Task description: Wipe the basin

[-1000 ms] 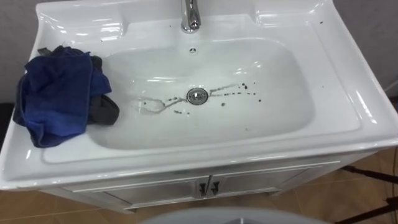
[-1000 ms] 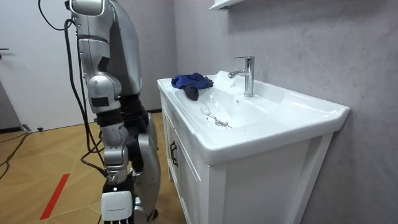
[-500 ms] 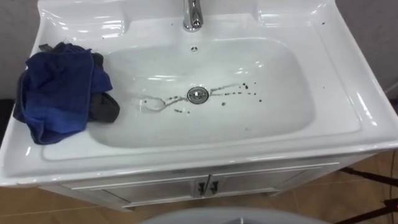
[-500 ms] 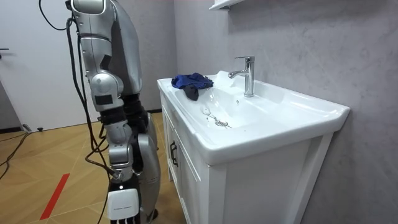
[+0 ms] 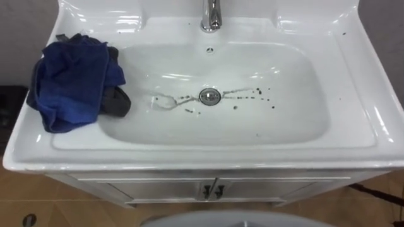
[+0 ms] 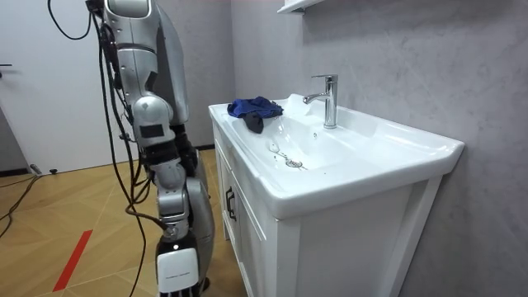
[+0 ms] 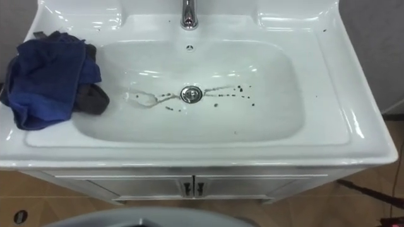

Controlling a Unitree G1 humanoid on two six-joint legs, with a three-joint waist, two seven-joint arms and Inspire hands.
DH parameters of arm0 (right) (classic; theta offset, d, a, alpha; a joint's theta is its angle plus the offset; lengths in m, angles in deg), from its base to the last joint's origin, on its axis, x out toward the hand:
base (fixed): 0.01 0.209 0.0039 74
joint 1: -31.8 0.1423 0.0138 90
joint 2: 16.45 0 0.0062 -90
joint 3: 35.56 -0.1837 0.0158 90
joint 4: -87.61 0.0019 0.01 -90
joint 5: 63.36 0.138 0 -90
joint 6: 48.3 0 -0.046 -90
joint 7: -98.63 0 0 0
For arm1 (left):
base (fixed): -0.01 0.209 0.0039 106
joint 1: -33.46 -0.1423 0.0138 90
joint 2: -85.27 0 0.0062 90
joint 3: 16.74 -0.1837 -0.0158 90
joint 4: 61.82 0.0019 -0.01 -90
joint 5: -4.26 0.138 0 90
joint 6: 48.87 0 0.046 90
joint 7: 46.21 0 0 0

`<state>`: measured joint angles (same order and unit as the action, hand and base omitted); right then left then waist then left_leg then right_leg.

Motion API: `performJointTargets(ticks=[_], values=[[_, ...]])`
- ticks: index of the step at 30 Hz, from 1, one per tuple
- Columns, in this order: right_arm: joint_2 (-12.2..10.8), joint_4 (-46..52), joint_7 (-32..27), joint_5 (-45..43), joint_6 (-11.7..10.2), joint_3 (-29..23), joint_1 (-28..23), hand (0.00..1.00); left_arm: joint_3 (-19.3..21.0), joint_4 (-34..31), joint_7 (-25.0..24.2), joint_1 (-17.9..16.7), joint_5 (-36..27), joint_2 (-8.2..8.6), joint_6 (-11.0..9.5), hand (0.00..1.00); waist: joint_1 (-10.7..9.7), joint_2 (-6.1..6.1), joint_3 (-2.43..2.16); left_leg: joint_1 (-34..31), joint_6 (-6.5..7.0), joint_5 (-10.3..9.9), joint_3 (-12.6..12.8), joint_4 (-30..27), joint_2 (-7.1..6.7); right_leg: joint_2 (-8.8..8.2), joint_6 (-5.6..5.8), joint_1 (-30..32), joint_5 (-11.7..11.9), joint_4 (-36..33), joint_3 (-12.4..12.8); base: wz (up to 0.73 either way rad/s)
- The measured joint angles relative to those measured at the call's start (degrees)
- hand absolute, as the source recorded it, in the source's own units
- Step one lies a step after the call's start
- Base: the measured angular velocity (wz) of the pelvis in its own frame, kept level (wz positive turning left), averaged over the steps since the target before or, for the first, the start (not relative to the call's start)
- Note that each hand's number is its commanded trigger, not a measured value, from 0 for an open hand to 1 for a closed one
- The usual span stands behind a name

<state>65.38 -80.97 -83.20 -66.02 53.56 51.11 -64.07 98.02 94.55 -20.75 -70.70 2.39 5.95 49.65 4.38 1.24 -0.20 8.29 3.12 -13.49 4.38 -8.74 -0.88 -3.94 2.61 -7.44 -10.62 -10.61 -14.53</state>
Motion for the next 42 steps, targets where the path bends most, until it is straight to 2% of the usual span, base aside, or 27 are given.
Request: performJointTargets(ticks=[2,4,7,10,13,14,18,20,24,27,32,36,42], values=[[0.6,0.0,-0.2,0.0,-0.6,-0.1,0.0,0.0,1.3,-0.6,3.6,-0.1,-4.1,-0.24,-0.6,0.0,0.7,-0.48,-0.01,-0.1,-0.03,0.0,-0.3,0.0,0.0,0.01,0.0,0.0,0.0,0.0,0.0,0.07],[1.0,0.2,-0.8,0.0,-1.0,-0.2,0.3,0.0,2.9,-2.1,6.1,-0.5,-5.9,-0.53,-1.1,0.0,1.0,-0.85,0.04,-0.1,-0.09,0.1,-0.4,0.0,0.02,0.04,0.0,0.2,0.0,0.0,0.1,0.03],[2.0,1.1,-1.2,0.1,-2.7,-0.6,0.1,0.0,5.8,-7.2,10.2,-1.7,-7.0,-1.11,-2.5,0.0,1.0,-1.44,0.01,-0.1,-0.11,0.1,-0.8,0.1,0.03,0.08,0.0,0.1,0.0,0.3,-0.7,0.06],[2.7,1.7,-1.2,0.2,-3.8,-0.8,0.2,0.0,7.0,-12.1,14.8,-2.2,-7.7,-3.18,-5.0,0.0,1.5,-1.66,-0.06,-0.9,-0.25,0.2,-1.5,0.0,-0.06,0.08,-0.02,0.3,0.0,0.9,-1.4,0.11],[3.6,3.0,-1.3,0.0,-4.4,-2.6,0.0,0.0,8.9,-17.2,19.1,-1.6,-7.7,-4.89,-6.7,0.0,2.3,-2.34,-0.45,-1.5,-0.32,0.2,-2.1,0.0,-0.14,0.08,-0.02,0.4,0.0,1.0,-1.8,0.08],[3.9,3.4,-1.3,-0.1,-4.8,-3.1,-0.1,0.0,9.1,-18.7,20.6,-1.5,-7.5,-5.93,-7.3,0.0,2.3,-2.59,-0.54,-1.6,-0.34,0.2,-2.2,0.0,-0.3,0.07,-0.02,0.5,0.0,1.0,-2.0,0.06],[4.2,5.4,-2.3,-2.0,-5.2,-3.9,-1.6,0.0,14.0,-26.1,24.4,-0.7,-7.6,-7.94,-8.0,0.0,4.2,-3.37,-0.63,-1.6,-0.34,0.2,-2.1,0.0,-0.14,0.07,-0.01,1.1,0.0,1.0,-1.2,-0.04],[4.5,6.3,-2.7,-2.1,-5.9,-4.2,-2.6,0.0,16.1,-31.4,26.7,-0.3,-7.8,-9.48,-8.7,0.0,5.3,-4.03,-0.61,-1.6,-0.34,0.2,-2.0,0.0,-0.22,0.01,-0.01,1.3,0.0,1.0,-1.1,-0.02],[4.5,6.5,-2.9,-2.4,-6.2,-4.2,-3.2,0.0,16.6,-38.8,30.0,-0.3,-8.5,-12.14,-9.2,0.0,5.6,-5.0,-0.54,-2.1,-0.32,0.3,-2.9,0.1,-0.75,-0.1,-0.01,1.4,0.0,1.0,-1.2,0.07],[4.5,6.8,-3.0,-3.6,-6.3,-4.2,-3.2,0.0,20.2,-45.3,32.8,1.5,-7.4,-13.59,-9.4,0.0,5.6,-5.77,-0.53,-2.2,-0.31,0.3,-3.0,0.0,-0.73,-0.03,-0.01,1.4,0.0,1.0,-1.5,0.0],[4.6,7.3,-1.7,-4.4,-7.5,-4.1,-3.5,0.0,20.2,-50.0,33.1,3.8,-4.7,-15.88,-11.1,0.0,5.4,-6.78,-0.21,-2.1,-0.31,0.3,-3.0,-0.2,-0.78,-0.04,-0.01,1.4,0.0,0.9,-1.2,0.0],[4.6,7.2,-1.2,-4.3,-8.3,-4.1,-3.4,0.0,20.1,-54.1,33.9,4.8,-4.3,-16.11,-11.6,0.0,4.9,-7.17,-0.1,-2.6,-0.32,0.3,-3.0,-0.5,-0.78,-0.07,0.0,1.8,0.0,0.9,-1.3,0.0],[4.8,6.3,0.4,-4.3,-8.8,-4.2,-3.3,0.0,19.8,-64.0,33.8,4.8,5.2,-16.11,-11.6,0.0,3.4,-6.86,0.09,-2.6,-0.31,0.3,-2.8,-0.6,-0.79,-0.01,-0.01,1.8,0.0,1.1,-0.5,-0.01]])
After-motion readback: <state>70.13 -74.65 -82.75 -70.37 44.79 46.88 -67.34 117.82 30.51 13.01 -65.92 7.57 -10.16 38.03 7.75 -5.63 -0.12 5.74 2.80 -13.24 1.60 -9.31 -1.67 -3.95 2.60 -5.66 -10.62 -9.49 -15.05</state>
